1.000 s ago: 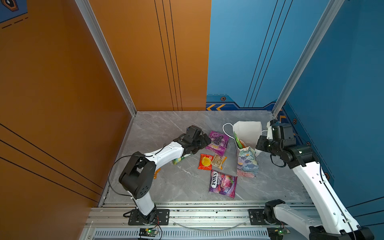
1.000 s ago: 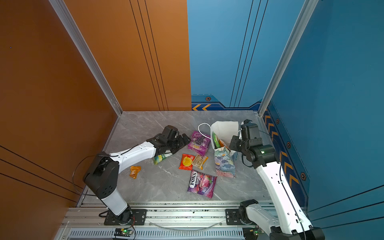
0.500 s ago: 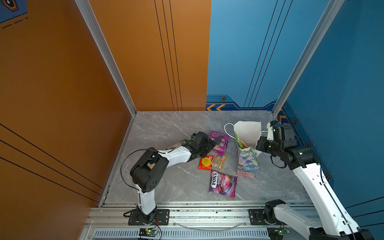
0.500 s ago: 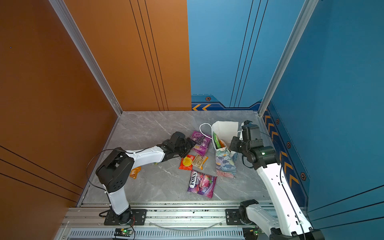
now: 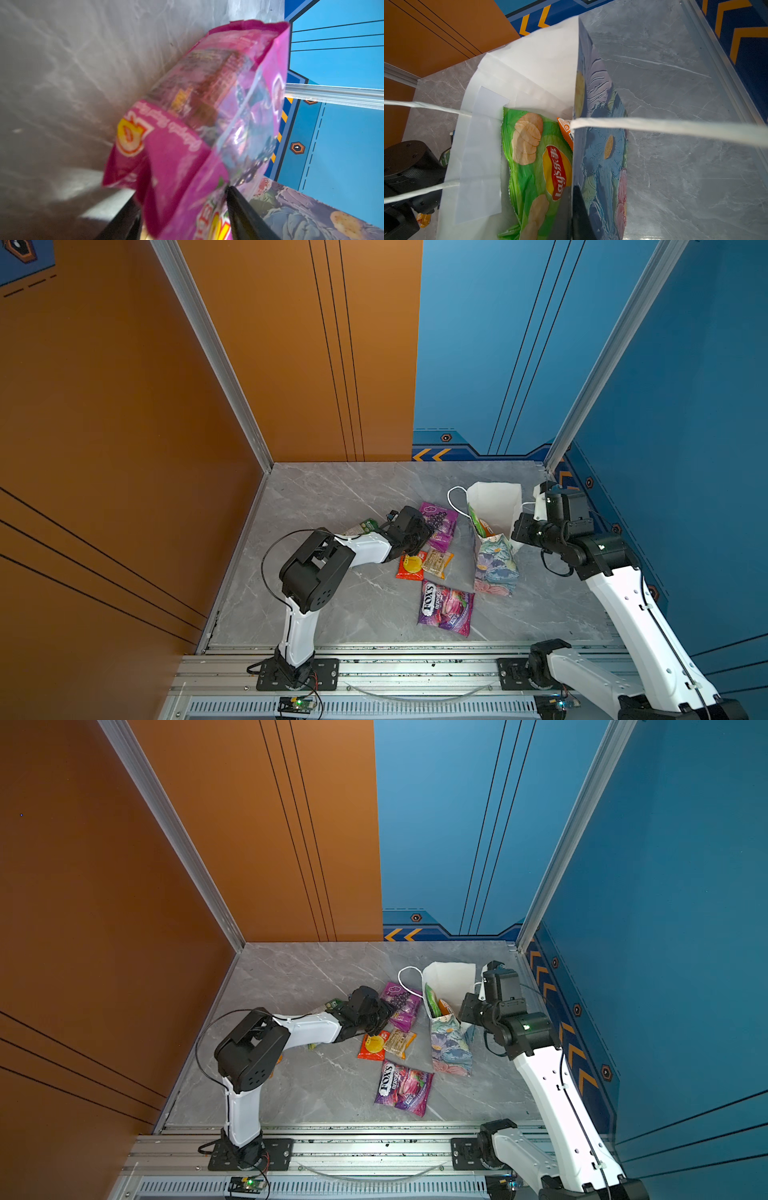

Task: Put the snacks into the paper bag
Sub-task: 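Grasp the purple grape packet edge with the left gripper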

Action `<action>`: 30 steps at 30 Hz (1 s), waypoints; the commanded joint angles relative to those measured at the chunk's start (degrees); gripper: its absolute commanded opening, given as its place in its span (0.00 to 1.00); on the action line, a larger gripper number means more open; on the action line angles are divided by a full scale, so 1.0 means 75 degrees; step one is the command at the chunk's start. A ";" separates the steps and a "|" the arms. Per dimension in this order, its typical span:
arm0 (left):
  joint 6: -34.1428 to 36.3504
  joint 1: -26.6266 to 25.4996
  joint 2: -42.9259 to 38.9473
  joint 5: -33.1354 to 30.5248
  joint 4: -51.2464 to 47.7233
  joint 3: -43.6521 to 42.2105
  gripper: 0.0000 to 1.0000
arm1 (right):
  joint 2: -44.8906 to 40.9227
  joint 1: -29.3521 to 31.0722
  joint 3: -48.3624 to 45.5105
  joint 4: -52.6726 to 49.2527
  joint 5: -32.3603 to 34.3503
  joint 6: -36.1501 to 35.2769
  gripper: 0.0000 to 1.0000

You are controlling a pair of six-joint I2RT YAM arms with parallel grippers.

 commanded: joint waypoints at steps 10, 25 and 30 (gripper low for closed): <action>0.0273 0.0137 0.0535 -0.0033 -0.0338 0.0244 0.33 | -0.0010 -0.0080 -0.0029 0.0075 -0.0141 -0.0043 0.02; 0.2108 0.0284 -0.0736 -0.0898 -0.1468 0.0037 0.00 | 0.0025 -0.0113 0.0034 0.0046 -0.0164 -0.0043 0.02; 0.2944 0.0283 -0.1163 -0.1329 -0.2180 0.0285 0.00 | 0.0013 -0.0107 0.0028 0.0035 -0.0161 -0.0032 0.02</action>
